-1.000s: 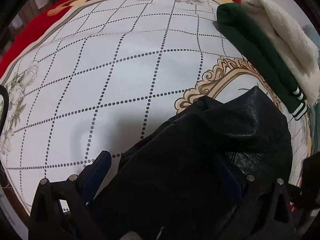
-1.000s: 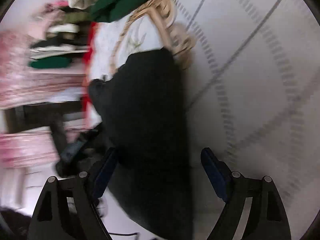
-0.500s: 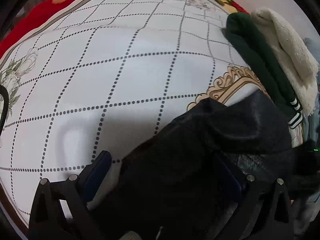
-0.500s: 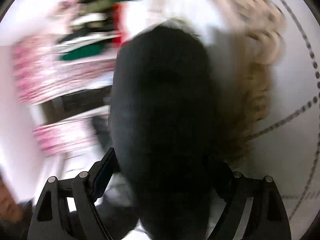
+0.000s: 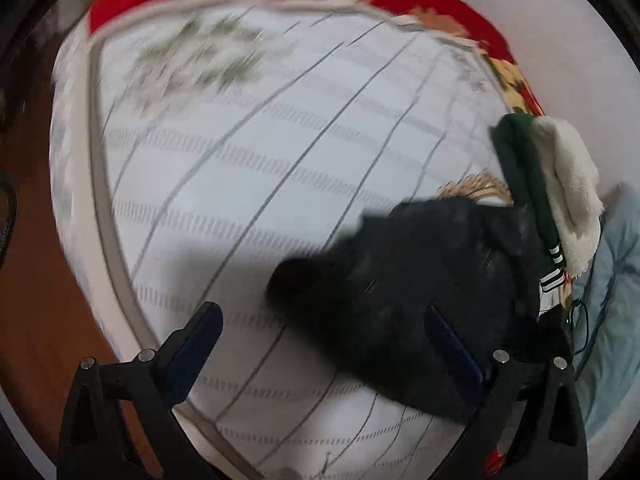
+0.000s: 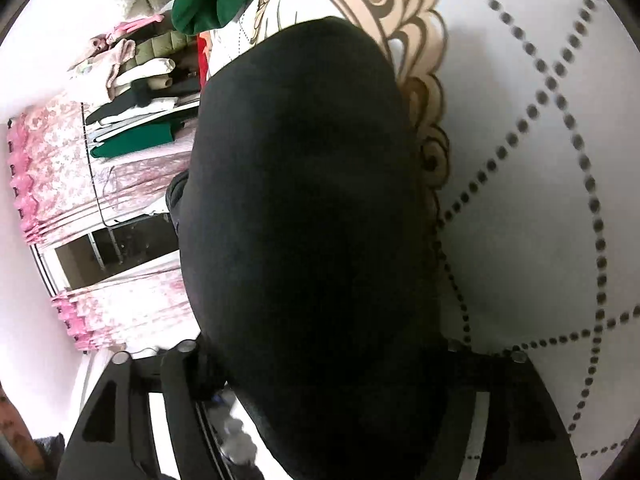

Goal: Fold large clothes

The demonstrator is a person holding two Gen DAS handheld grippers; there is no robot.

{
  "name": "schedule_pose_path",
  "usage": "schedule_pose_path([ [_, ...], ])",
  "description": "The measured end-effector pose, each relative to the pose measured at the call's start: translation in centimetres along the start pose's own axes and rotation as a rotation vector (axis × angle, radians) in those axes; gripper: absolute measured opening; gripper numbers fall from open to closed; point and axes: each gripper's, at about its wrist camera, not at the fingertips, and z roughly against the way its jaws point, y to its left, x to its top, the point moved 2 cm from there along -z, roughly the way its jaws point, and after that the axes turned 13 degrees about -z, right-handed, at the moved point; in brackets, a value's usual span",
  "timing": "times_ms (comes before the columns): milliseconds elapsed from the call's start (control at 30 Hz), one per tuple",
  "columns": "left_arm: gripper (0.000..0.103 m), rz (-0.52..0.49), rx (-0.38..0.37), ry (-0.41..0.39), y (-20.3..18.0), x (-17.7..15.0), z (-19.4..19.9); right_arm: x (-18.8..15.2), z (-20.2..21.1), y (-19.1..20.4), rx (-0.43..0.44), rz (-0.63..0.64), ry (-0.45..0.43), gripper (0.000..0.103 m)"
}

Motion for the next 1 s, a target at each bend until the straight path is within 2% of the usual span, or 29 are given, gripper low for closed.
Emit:
schedule_pose_path([
  [67,0.101,0.078,-0.075,0.023,0.9,-1.2,-1.3,-0.1,-0.2,0.2,-0.011,0.002,-0.002,0.082],
  [100,0.101,0.134,-0.127,0.024,1.2,-1.8,-2.1,-0.3,-0.1,0.2,-0.017,0.003,-0.005,0.083],
  [167,0.101,0.198,-0.183,0.016,1.1,-1.7,-3.3,-0.6,-0.1,-0.1,-0.021,0.001,-0.007,0.084],
  [267,0.101,0.263,-0.146,-0.003,1.1,-1.4,-4.4,-0.5,-0.4,0.0,-0.025,0.007,-0.014,0.084],
  [333,0.101,0.295,-0.114,-0.045,0.9,-1.5,-3.9,-1.0,-0.1,0.1,-0.037,0.028,-0.033,0.082],
  [367,0.098,0.289,-0.102,-0.06,0.6,-1.5,-3.7,-1.0,-0.2,0.2,-0.047,0.044,-0.043,0.076],
  [400,0.082,0.268,-0.084,-0.085,0.2,-1.5,-3.0,-1.2,-0.1,0.3,-0.04,0.047,-0.05,0.071],
  [433,0.071,0.237,-0.068,-0.106,-0.4,-1.3,-2.3,-1.4,-0.1,0.4,-0.017,0.034,-0.05,0.065],
  [533,0.069,0.214,-0.067,-0.128,-0.4,-0.8,-1.3,-2.1,0.1,1.1,0.028,0.025,-0.066,0.055],
  [567,0.064,0.213,-0.07,-0.129,-0.1,-0.6,-1.4,-2.3,0.1,1.2,0.045,0.016,-0.067,0.053],
  [600,0.052,0.206,-0.067,-0.13,0.1,-0.5,-1.4,-2.5,0.0,1.5,0.055,0.014,-0.068,0.052],
  [700,0.037,0.183,-0.079,-0.138,0.0,0.2,-1.1,-3.1,0.1,1.9,0.088,0.01,-0.068,0.05],
  [900,0.035,0.134,-0.088,-0.176,-2.1,1.6,0.9,-3.7,0.5,3.1,0.159,-0.001,-0.055,0.048],
  [1000,0.035,0.107,-0.091,-0.188,-2.5,2.2,2.3,-4.2,0.5,5.2,0.192,0.008,-0.045,0.047],
])
